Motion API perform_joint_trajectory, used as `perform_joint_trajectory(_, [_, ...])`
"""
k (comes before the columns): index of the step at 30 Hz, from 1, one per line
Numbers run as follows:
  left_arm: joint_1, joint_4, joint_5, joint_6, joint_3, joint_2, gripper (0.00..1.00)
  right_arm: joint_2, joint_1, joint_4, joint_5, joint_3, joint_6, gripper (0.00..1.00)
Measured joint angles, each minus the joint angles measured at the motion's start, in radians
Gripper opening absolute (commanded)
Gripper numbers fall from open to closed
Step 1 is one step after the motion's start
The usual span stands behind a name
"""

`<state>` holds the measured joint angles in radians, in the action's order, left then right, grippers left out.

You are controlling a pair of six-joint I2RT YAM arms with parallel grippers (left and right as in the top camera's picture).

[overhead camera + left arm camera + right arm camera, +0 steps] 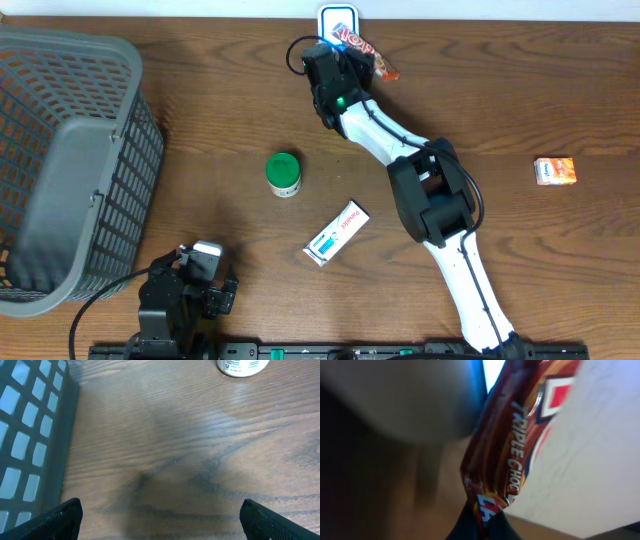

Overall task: Scan the item barcode
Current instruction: 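Carry the candy bar right and drop it beside the snack pack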

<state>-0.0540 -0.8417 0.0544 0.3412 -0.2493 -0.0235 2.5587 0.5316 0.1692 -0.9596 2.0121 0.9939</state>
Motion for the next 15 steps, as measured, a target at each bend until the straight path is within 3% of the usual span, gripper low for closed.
perform_joint_trajectory(8, [0.000, 0.000, 0.000, 0.000, 0.000, 0.000, 0.98, -0.204, -0.038, 0.472, 0.016, 0.001, -0.241, 0.01])
perform_joint_trajectory(15, [0.000, 0.000, 0.000, 0.000, 0.000, 0.000, 0.98, -0.383, -0.289, 0.885, 0.076, 0.019, -0.601, 0.01])
